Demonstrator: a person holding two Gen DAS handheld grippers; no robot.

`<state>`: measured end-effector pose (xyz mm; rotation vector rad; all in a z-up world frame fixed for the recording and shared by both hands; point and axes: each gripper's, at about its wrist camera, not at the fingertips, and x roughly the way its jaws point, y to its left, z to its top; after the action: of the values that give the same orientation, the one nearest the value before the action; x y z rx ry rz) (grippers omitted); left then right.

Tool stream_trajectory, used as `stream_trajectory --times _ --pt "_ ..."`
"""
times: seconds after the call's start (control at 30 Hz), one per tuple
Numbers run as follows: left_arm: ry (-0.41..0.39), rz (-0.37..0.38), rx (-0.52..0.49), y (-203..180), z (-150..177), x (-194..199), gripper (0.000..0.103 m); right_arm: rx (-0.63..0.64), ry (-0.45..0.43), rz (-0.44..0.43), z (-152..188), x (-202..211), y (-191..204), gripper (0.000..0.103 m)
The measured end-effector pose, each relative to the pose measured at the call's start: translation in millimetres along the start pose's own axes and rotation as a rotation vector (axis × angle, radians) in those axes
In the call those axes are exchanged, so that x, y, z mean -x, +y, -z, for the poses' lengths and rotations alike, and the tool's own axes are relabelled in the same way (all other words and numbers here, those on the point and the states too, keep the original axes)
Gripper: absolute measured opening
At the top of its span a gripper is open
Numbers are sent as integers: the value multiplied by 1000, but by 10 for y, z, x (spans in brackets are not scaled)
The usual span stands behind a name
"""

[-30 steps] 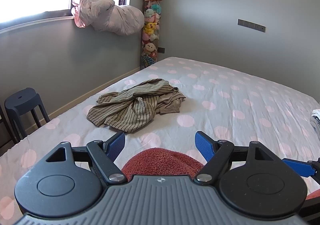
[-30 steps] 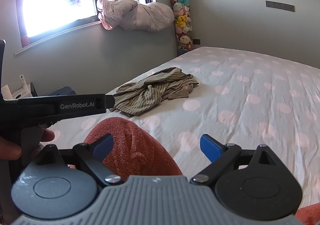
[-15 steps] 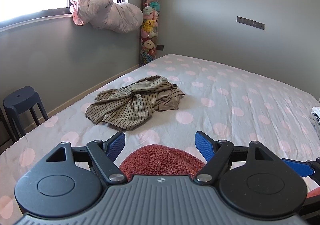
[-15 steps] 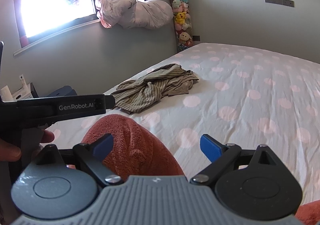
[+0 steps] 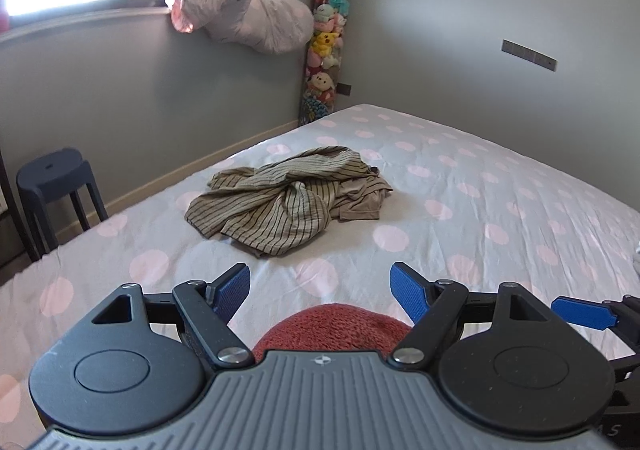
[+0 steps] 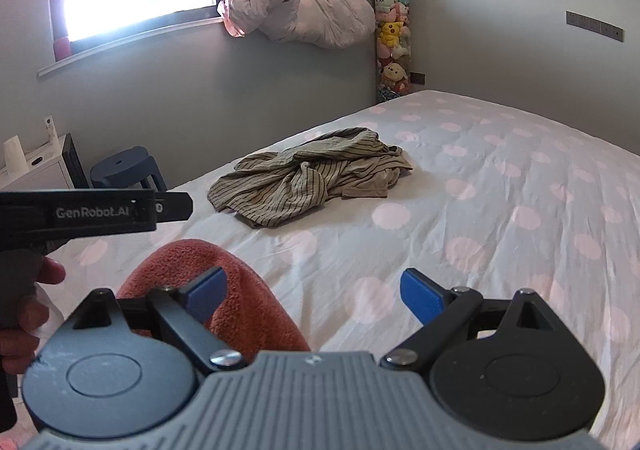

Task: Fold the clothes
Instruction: 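Move the left tool down toward the crumpled striped pants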

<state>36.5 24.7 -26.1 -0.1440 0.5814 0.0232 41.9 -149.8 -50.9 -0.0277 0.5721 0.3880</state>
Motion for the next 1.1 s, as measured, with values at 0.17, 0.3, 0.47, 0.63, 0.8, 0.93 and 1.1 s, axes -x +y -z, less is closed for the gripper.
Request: stream_trajectory --times 0.17,0.3,0.47,0.63,0.8,0.93,1.1 --pt "33 -32 50 248 -110 -201 76 28 7 -15 -148 -294 -74 95" --pt "72 -46 78 442 -215 -408 76 33 6 5 -249 -522 -163 94" --pt "100 -55 67 659 -392 -806 76 14 9 41 -292 -757 -331 95" --pt "156 6 88 853 -505 -1398 76 -33 50 84 -162 -912 -557 95" --pt "218 -40 57 938 -506 -2047 76 -121 104 123 9 -1051 -807 95" --pt "257 -73 82 1044 -514 -2492 70 -168 155 151 125 -1171 -969 95" --pt "262 -159 28 1108 -590 -2967 65 -205 184 163 150 -1300 -1128 95"
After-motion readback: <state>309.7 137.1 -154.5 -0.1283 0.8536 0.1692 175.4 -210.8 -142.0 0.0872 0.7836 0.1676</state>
